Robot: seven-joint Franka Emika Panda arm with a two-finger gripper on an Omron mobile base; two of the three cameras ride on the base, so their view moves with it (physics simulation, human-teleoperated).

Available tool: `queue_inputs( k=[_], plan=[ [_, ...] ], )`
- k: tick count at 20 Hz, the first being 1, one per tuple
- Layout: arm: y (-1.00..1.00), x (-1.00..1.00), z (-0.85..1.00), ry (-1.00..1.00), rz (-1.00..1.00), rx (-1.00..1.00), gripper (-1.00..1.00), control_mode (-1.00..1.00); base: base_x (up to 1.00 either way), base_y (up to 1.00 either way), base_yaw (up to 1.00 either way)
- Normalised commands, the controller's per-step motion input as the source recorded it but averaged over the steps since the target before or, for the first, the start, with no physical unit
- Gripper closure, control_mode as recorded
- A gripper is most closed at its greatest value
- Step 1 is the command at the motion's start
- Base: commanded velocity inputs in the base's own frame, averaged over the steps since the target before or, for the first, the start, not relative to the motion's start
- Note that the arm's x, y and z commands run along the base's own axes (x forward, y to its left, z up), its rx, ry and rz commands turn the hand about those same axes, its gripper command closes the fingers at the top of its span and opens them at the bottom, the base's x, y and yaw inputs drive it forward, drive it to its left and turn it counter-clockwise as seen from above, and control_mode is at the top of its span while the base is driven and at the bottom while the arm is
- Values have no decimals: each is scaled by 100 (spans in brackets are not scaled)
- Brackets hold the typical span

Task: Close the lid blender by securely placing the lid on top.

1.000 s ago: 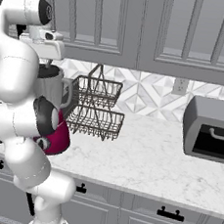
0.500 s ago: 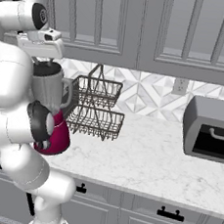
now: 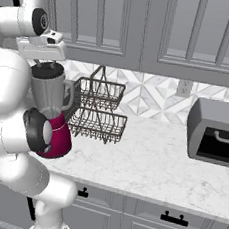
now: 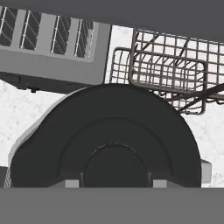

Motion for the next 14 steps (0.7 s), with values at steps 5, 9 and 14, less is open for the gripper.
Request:
queue_inputs(
  k=[5,9,14],
  plan=[
    [19,1,-30,-7,11,3,100,-100,0,0,0],
    [22,13,-14,-2,8,4,-100,-100,0,0,0],
    [1,1,11,0,0,8,-100,-100,0,0,0]
  ],
)
